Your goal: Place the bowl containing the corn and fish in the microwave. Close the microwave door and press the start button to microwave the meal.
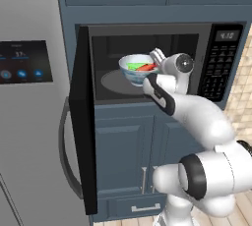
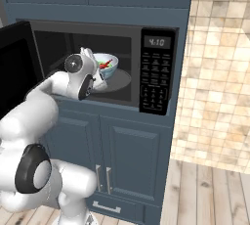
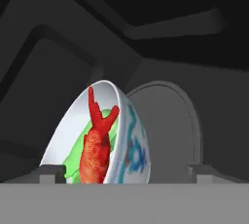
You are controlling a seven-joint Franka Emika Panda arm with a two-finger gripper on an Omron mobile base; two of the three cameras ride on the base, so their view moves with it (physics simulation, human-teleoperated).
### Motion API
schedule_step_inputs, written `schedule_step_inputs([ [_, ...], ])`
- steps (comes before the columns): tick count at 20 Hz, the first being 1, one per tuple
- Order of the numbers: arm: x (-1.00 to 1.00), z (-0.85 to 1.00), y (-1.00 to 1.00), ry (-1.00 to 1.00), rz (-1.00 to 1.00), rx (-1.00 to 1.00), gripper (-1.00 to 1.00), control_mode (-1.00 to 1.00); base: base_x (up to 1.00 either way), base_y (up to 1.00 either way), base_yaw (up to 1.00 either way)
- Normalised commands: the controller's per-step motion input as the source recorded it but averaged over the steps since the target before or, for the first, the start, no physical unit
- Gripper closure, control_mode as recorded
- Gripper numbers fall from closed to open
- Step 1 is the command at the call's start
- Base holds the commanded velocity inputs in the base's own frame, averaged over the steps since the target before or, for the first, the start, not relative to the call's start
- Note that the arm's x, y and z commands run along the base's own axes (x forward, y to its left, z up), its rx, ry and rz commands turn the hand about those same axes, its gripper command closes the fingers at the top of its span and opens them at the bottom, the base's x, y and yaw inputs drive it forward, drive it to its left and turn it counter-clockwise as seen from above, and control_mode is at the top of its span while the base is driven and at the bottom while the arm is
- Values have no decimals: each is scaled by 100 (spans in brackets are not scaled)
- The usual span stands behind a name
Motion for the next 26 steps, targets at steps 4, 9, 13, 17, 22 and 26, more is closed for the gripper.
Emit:
schedule_step_inputs([
  [4,-100,54,-1,0,8,-4,-100,-100,0,0,0],
  [9,-100,26,-8,2,20,-17,-100,-100,0,0,0],
  [13,-100,36,-21,1,30,-21,-100,-100,0,0,0],
  [17,-100,39,-5,4,28,-34,-100,-100,0,0,0],
  [22,-100,19,6,5,25,-41,-100,-100,0,0,0],
  [26,-100,33,32,-1,19,-32,-100,-100,0,0,0],
])
